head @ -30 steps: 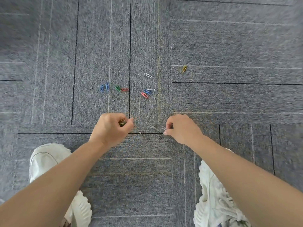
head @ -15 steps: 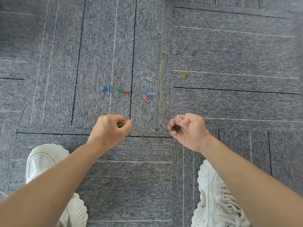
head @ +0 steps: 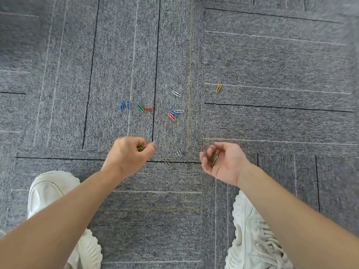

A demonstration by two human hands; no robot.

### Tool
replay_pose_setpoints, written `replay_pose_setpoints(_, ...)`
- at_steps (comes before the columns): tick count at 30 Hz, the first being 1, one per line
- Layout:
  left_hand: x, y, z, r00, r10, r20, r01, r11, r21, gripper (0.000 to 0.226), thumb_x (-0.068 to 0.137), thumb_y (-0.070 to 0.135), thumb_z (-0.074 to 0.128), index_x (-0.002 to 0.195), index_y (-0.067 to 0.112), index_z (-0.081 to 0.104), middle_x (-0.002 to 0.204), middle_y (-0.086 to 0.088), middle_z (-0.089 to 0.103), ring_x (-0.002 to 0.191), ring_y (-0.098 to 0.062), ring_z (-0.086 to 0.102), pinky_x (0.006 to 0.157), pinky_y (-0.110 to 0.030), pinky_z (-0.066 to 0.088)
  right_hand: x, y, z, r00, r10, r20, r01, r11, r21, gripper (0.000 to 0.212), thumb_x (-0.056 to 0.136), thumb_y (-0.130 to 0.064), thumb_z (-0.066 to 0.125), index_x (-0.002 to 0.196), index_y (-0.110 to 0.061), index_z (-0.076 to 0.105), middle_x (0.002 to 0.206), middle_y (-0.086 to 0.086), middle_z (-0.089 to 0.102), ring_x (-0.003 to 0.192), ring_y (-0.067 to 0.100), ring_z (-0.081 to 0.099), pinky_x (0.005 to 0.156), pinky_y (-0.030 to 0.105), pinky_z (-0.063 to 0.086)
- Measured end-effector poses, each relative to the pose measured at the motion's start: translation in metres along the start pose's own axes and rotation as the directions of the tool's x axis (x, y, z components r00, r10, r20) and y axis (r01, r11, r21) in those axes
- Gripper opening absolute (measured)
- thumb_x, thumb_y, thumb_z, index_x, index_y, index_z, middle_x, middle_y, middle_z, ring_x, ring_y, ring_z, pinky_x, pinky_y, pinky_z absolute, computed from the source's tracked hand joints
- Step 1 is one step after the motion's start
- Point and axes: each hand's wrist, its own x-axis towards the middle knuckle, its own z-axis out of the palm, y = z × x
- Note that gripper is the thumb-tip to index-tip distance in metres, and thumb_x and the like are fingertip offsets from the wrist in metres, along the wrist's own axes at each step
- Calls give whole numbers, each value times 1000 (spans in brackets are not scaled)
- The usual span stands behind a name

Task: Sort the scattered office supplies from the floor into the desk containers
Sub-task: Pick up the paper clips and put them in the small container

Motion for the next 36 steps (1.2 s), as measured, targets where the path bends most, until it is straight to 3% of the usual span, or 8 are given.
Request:
replay_pose_setpoints(5, 1, 1, 1, 1000, -9, -24, 9, 1000, -18, 49, 94, 27, 63, 55, 1, 52, 41, 4, 41, 31, -7, 29, 32, -14, 26, 6, 9, 6, 988, -157, -12, 134, 877, -461, 28, 104, -22, 41, 86, -7, 56, 61, -1, 45, 51, 10, 38, 44, 22, 30)
replay_pose_setpoints(10, 1, -2, 0, 1000, 13, -7, -13, 1000, -18, 48, 94, 30, 63, 53, 7, 50, 42, 4, 41, 35, -9, 29, 34, -15, 26, 12, 36, 47, 823, -494, 280, 231, -160, -960, 31, 93, -47, 61, 85, -17, 63, 66, -6, 60, 47, 7, 48, 55, 24, 45)
replay_pose_setpoints(13, 0, -6, -1, 1000, 11, 9, -10, 999, -50, 47, 95, 30, 62, 55, 7, 51, 44, -1, 46, 34, -8, 30, 33, -15, 25, 25, 46, 62, 784, -572, 240, 41, -339, -940, 31, 90, -46, 67, 80, -16, 65, 72, -1, 67, 60, 14, 62, 54, 27, 48)
replay_pose_setpoints(17, 0, -9, -5, 1000, 3, -7, -3, 999, -48, 49, 94, 31, 62, 55, 4, 51, 46, -6, 52, 34, -8, 31, 33, -15, 26, 37, 37, 59, 871, -449, 197, 154, -131, -979, 34, 93, -26, 66, 64, -8, 61, 59, -2, 62, 43, 12, 50, 68, 29, 56)
replay_pose_setpoints(22, -2, -14, -7, 1000, -2, 17, 3, 997, -76, 46, 93, 35, 60, 52, 15, 53, 39, 8, 47, 35, -12, 33, 34, -20, 28, 10, 9, 38, 953, -171, 251, 288, 770, -569, 23, 82, 2, 38, 65, -14, 36, 61, 0, 40, 58, 15, 36, 54, 26, 34)
replay_pose_setpoints(27, -3, -14, -8, 1000, -17, 7, 17, 997, -69, 45, 93, 33, 60, 58, 5, 58, 38, 14, 50, 38, -16, 38, 32, -16, 26, 2, 4, 8, 967, -120, 225, 201, 902, -383, 12, 65, -2, 36, 68, -13, 38, 60, 2, 37, 53, 16, 34, 47, 25, 30)
replay_pose_setpoints(33, 0, -17, -6, 1000, -12, 8, 13, 1000, -25, 49, 93, 35, 60, 62, -4, 57, 46, 2, 47, 41, -18, 35, 36, -22, 28, 9, 34, 14, 890, -405, 210, 127, -224, -966, 30, 89, -45, 68, 80, -17, 59, 58, -6, 55, 41, 6, 42, 48, 20, 42)
replay_pose_setpoints(36, 1, -17, -5, 1000, -20, 13, 21, 999, -32, 50, 93, 35, 60, 64, -5, 57, 48, -3, 47, 42, -18, 35, 35, -20, 27, 15, 44, 24, 831, -489, 266, 90, -354, -931, 32, 88, -48, 68, 71, -23, 56, 61, -5, 60, 48, 8, 50, 63, 31, 55)
